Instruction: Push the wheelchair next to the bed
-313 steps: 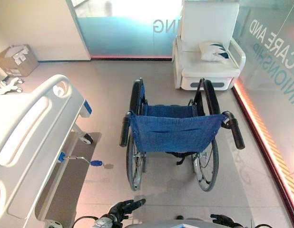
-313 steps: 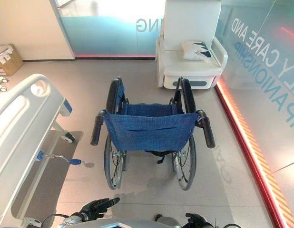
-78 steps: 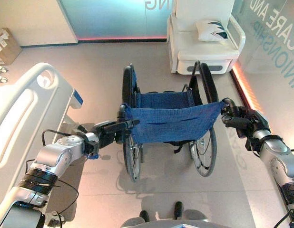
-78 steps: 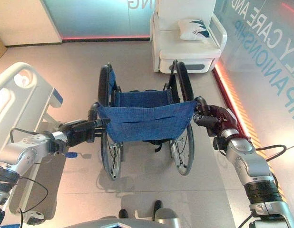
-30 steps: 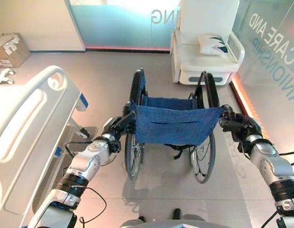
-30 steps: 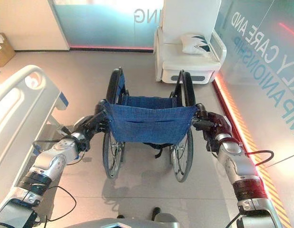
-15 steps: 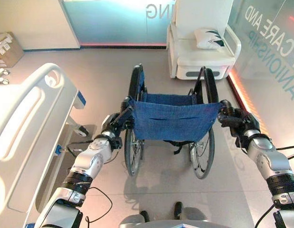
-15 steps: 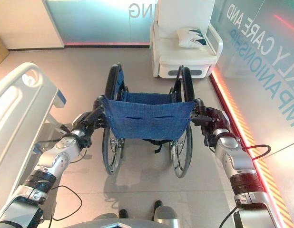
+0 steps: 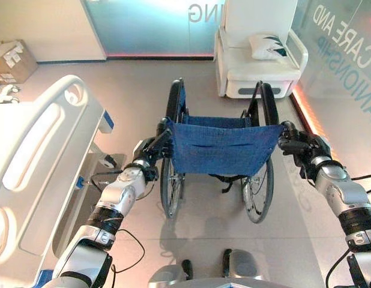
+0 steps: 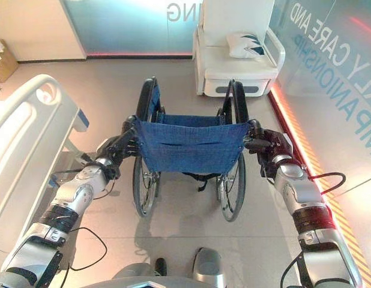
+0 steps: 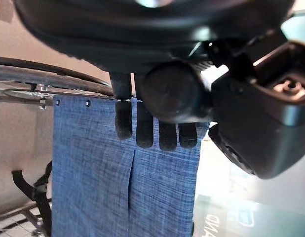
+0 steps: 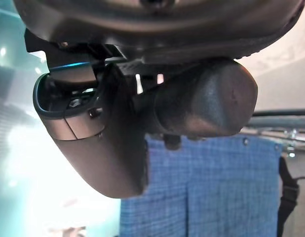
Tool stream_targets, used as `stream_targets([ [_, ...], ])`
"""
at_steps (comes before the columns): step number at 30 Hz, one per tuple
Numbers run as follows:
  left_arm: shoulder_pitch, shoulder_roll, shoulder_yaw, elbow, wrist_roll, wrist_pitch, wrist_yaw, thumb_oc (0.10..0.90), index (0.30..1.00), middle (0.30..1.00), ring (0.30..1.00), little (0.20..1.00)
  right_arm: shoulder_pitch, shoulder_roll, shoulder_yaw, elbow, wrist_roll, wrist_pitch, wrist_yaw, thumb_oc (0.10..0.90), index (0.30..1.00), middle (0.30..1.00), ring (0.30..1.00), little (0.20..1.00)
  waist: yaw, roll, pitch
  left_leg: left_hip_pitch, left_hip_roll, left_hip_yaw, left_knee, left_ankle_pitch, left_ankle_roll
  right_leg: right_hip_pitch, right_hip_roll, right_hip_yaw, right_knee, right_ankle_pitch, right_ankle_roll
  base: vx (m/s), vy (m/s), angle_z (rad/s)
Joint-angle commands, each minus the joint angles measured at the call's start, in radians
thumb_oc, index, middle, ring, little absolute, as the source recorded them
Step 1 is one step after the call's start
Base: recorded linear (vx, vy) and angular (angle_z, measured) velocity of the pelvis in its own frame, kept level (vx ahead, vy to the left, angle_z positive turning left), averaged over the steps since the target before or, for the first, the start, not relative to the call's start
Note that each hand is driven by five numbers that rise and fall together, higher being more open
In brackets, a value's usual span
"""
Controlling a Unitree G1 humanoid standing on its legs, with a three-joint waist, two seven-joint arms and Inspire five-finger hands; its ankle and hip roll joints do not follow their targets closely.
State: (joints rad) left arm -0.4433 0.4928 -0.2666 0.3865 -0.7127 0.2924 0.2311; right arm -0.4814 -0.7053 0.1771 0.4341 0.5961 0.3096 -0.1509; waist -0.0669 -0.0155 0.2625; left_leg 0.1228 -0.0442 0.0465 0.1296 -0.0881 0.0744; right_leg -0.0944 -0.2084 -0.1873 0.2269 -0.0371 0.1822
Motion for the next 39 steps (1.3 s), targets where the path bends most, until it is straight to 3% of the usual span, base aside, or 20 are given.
stream_targets([
  [1, -0.118, -0.008, -0.056, -0.001, -0.008, -0.059, -0.012, 0.400, 0.300, 0.300, 0.300, 0.300, -0.229, -0.049, 0.080, 0.071, -0.024, -0.139, 0.128, 0.400, 0.300, 0.300, 0.300, 0.300, 0.029, -0.042, -0.089, 0.042, -0.046, 0.067, 0.127, -0.215, -0.021, -0.067, -0.006, 0.036, -0.084, 0.194, 0.019, 0.21, -0.308, 0.31],
  [5, -0.123, -0.006, -0.053, 0.003, -0.042, -0.056, 0.034, 0.400, 0.300, 0.300, 0.300, 0.300, -0.272, -0.053, 0.123, 0.077, -0.036, -0.111, 0.141, 0.400, 0.300, 0.300, 0.300, 0.300, 0.018, -0.029, -0.118, 0.074, 0.008, 0.059, 0.181, -0.204, -0.065, -0.062, 0.031, 0.043, -0.022, 0.105, -0.015, 0.26, -0.316, 0.65],
  [7, -0.116, -0.003, -0.047, 0.003, -0.060, -0.061, 0.055, 0.400, 0.300, 0.300, 0.300, 0.300, -0.277, -0.053, 0.138, 0.072, -0.037, -0.105, 0.148, 0.400, 0.300, 0.300, 0.300, 0.300, 0.011, -0.019, -0.136, 0.068, 0.038, 0.061, 0.271, -0.111, -0.101, -0.042, 0.070, 0.035, -0.017, 0.063, -0.056, 0.21, -0.272, 0.38],
  [9, -0.108, -0.008, -0.037, 0.004, -0.074, -0.071, 0.066, 0.400, 0.300, 0.300, 0.300, 0.300, -0.276, -0.058, 0.148, 0.067, -0.049, -0.109, 0.155, 0.400, 0.300, 0.300, 0.300, 0.300, 0.012, -0.029, -0.145, -0.014, 0.061, 0.086, 0.468, 0.008, -0.136, 0.006, 0.092, 0.019, -0.031, 0.027, -0.108, 0.21, -0.313, 0.20],
  [11, -0.113, -0.021, -0.032, 0.016, -0.090, -0.087, 0.059, 0.400, 0.300, 0.300, 0.300, 0.300, -0.268, -0.064, 0.149, 0.068, -0.063, -0.118, 0.148, 0.400, 0.300, 0.300, 0.300, 0.300, 0.013, -0.045, -0.141, -0.135, 0.093, 0.115, 0.655, 0.044, -0.139, 0.057, 0.106, -0.002, -0.030, -0.021, -0.154, 0.21, -0.276, 0.09],
  [13, -0.120, -0.030, -0.032, 0.027, -0.089, -0.098, 0.054, 0.400, 0.300, 0.300, 0.300, 0.300, -0.266, -0.068, 0.148, 0.071, -0.062, -0.120, 0.138, 0.400, 0.300, 0.300, 0.300, 0.300, 0.016, -0.046, -0.135, -0.186, 0.112, 0.123, 0.663, 0.043, -0.135, 0.078, 0.114, -0.011, -0.025, -0.039, -0.165, 0.24, -0.167, 0.18],
  [14, -0.126, -0.039, -0.030, 0.035, -0.084, -0.105, 0.043, 0.400, 0.300, 0.300, 0.300, 0.300, -0.269, -0.069, 0.146, 0.078, -0.065, -0.121, 0.128, 0.400, 0.300, 0.300, 0.300, 0.300, 0.029, -0.038, -0.114, -0.220, 0.109, 0.134, 0.591, 0.021, -0.119, 0.115, 0.133, -0.012, -0.015, -0.065, -0.163, 0.30, -0.133, 0.24],
  [16, -0.130, -0.037, -0.024, 0.043, -0.084, -0.114, 0.034, 0.400, 0.300, 0.300, 0.300, 0.300, -0.283, -0.065, 0.148, 0.091, -0.067, -0.122, 0.123, 0.400, 0.300, 0.300, 0.300, 0.300, 0.039, -0.034, -0.105, -0.217, 0.108, 0.163, 0.466, 0.037, -0.116, 0.136, 0.148, -0.014, -0.013, -0.080, -0.158, 0.32, -0.059, 0.23],
  [18, -0.144, -0.034, -0.024, 0.063, -0.105, -0.132, 0.015, 0.400, 0.300, 0.300, 0.300, 0.300, -0.307, -0.064, 0.165, 0.105, -0.063, -0.119, 0.107, 0.400, 0.300, 0.300, 0.300, 0.300, 0.067, -0.006, -0.087, -0.262, 0.120, 0.231, 0.182, 0.121, -0.133, 0.200, 0.207, -0.028, -0.015, -0.113, -0.158, 0.45, -0.018, 0.23],
  [20, -0.137, -0.033, -0.029, 0.060, -0.116, -0.145, 0.009, 0.400, 0.300, 0.300, 0.300, 0.300, -0.296, -0.073, 0.168, 0.101, -0.062, -0.128, 0.105, 0.400, 0.300, 0.300, 0.300, 0.300, 0.085, -0.001, -0.085, -0.296, 0.103, 0.240, 0.046, 0.172, -0.156, 0.264, 0.227, -0.021, -0.030, -0.146, -0.149, 0.49, 0.013, 0.22],
  [21, -0.119, -0.034, -0.030, 0.045, -0.119, -0.153, 0.013, 0.400, 0.300, 0.300, 0.300, 0.300, -0.272, -0.082, 0.162, 0.094, -0.060, -0.142, 0.112, 0.400, 0.300, 0.300, 0.300, 0.300, 0.103, 0.005, -0.087, -0.313, 0.104, 0.262, -0.079, 0.255, -0.160, 0.311, 0.243, -0.021, -0.054, -0.151, -0.151, 0.47, 0.018, 0.14],
  [23, -0.093, -0.029, -0.017, 0.020, -0.122, -0.149, 0.018, 0.400, 0.300, 0.300, 0.300, 0.300, -0.253, -0.093, 0.152, 0.096, -0.062, -0.163, 0.146, 0.400, 0.300, 0.300, 0.300, 0.300, 0.131, 0.003, -0.098, -0.335, 0.092, 0.232, -0.108, 0.284, -0.167, 0.356, 0.248, -0.009, -0.069, -0.177, -0.152, 0.42, 0.018, -0.14],
  [24, -0.091, -0.028, -0.016, 0.019, -0.122, -0.149, 0.019, 0.400, 0.300, 0.300, 0.300, 0.300, -0.252, -0.093, 0.152, 0.097, -0.062, -0.164, 0.149, 0.400, 0.300, 0.300, 0.300, 0.300, 0.133, 0.003, -0.099, -0.337, 0.091, 0.230, -0.106, 0.284, -0.167, 0.357, 0.248, -0.009, -0.069, -0.179, -0.152, 0.41, 0.027, -0.27],
  [26, -0.080, -0.018, 0.011, 0.017, -0.123, -0.141, 0.006, 0.400, 0.300, 0.300, 0.300, 0.300, -0.278, -0.079, 0.165, 0.128, -0.065, -0.187, 0.191, 0.400, 0.300, 0.300, 0.300, 0.300, 0.158, -0.003, -0.117, -0.339, 0.075, 0.229, -0.060, 0.227, -0.139, 0.358, 0.226, -0.016, -0.056, -0.200, -0.144, 0.40, 0.048, -0.45],
  [27, -0.072, -0.017, 0.019, 0.026, -0.120, -0.150, -0.002, 0.400, 0.300, 0.300, 0.300, 0.300, -0.278, -0.066, 0.166, 0.135, -0.068, -0.207, 0.217, 0.400, 0.300, 0.300, 0.300, 0.300, 0.176, -0.017, -0.124, -0.346, 0.060, 0.211, -0.003, 0.163, -0.124, 0.374, 0.185, -0.032, -0.024, -0.239, -0.134, 0.43, 0.056, -0.51],
  [29, -0.066, -0.014, 0.027, 0.020, -0.117, -0.141, -0.010, 0.400, 0.300, 0.300, 0.300, 0.300, -0.272, -0.059, 0.160, 0.137, -0.066, -0.220, 0.232, 0.400, 0.300, 0.300, 0.300, 0.300, 0.196, -0.029, -0.133, -0.351, 0.046, 0.209, 0.028, 0.128, -0.099, 0.391, 0.151, -0.060, 0.002, -0.246, -0.119, 0.31, 0.062, -0.42],
  [32, -0.064, -0.018, 0.022, 0.008, -0.104, -0.122, -0.028, 0.400, 0.300, 0.300, 0.300, 0.300, -0.258, -0.050, 0.142, 0.144, -0.084, -0.245, 0.253, 0.400, 0.300, 0.300, 0.300, 0.300, 0.223, -0.047, -0.153, -0.311, -0.010, 0.199, 0.030, 0.079, -0.040, 0.346, 0.041, -0.117, 0.225, -0.118, -0.040, 0.30, 0.176, -0.22],
  [34, -0.055, -0.034, 0.006, -0.005, -0.091, -0.118, -0.039, 0.400, 0.300, 0.300, 0.300, 0.300, -0.256, -0.066, 0.133, 0.162, -0.090, -0.259, 0.289, 0.400, 0.300, 0.300, 0.300, 0.300, 0.223, -0.035, -0.162, -0.258, -0.040, 0.175, 0.015, 0.062, -0.023, 0.273, -0.014, -0.108, 0.439, -0.030, -0.031, 0.39, 0.239, -0.08],
  [36, -0.050, -0.043, 0.001, -0.012, -0.090, -0.117, -0.038, 0.400, 0.300, 0.300, 0.300, 0.300, -0.265, -0.071, 0.133, 0.175, -0.096, -0.261, 0.303, 0.400, 0.300, 0.300, 0.300, 0.300, 0.222, -0.032, -0.166, -0.236, -0.049, 0.171, 0.004, 0.055, -0.020, 0.248, -0.038, -0.118, 0.465, -0.010, -0.032, 0.30, 0.087, 0.45],
  [39, -0.061, -0.056, -0.010, -0.015, -0.072, -0.118, -0.045, 0.400, 0.300, 0.300, 0.300, 0.300, -0.309, -0.076, 0.140, 0.214, -0.090, -0.256, 0.310, 0.400, 0.300, 0.300, 0.300, 0.300, 0.228, -0.029, -0.170, -0.212, -0.046, 0.163, -0.006, 0.045, -0.021, 0.236, -0.045, -0.158, 0.320, -0.050, -0.048, 0.24, -0.075, 0.00],
])
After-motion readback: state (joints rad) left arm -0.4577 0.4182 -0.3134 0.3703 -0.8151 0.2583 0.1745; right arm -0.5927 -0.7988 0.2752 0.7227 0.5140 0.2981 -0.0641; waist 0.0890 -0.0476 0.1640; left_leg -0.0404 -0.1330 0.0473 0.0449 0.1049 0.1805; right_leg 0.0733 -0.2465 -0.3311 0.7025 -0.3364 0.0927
